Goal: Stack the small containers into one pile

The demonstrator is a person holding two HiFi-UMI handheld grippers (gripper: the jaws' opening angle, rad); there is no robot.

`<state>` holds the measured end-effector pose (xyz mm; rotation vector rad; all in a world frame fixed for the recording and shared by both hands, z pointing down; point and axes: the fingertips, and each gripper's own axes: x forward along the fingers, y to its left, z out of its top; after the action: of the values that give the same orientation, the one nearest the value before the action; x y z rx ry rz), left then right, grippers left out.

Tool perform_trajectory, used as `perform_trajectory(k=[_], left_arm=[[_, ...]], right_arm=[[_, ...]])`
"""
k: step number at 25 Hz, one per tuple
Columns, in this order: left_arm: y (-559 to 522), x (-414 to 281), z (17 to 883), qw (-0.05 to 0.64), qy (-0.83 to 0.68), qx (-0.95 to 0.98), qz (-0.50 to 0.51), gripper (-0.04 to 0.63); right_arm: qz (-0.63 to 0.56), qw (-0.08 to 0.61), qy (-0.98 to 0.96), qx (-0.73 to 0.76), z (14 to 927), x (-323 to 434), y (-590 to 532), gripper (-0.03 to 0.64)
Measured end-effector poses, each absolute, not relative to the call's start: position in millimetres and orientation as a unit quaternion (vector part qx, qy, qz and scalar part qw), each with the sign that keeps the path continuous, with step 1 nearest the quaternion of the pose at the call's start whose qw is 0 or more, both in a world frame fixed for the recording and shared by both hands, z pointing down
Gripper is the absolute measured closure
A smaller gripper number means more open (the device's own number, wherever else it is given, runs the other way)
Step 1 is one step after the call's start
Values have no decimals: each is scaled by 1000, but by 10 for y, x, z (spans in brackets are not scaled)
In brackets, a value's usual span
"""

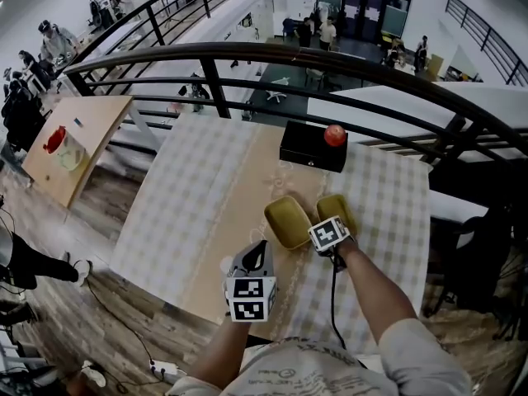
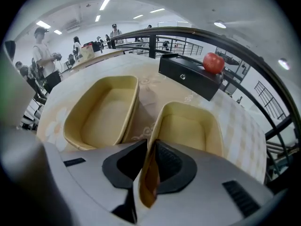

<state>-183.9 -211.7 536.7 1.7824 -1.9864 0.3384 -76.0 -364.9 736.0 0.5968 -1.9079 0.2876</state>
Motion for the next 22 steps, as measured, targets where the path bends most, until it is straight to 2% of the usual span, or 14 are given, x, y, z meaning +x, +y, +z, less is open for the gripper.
perform_trajectory(k=[6, 22], left_arm=[[-2113, -1829, 5370, 222, -719, 647, 124, 591], [-1914, -1633, 5140, 200, -713, 664, 105, 591]], right_arm=[[93, 525, -807, 253, 7228, -811, -3686, 592], [44, 497, -818, 287, 6589, -640, -3514, 597]])
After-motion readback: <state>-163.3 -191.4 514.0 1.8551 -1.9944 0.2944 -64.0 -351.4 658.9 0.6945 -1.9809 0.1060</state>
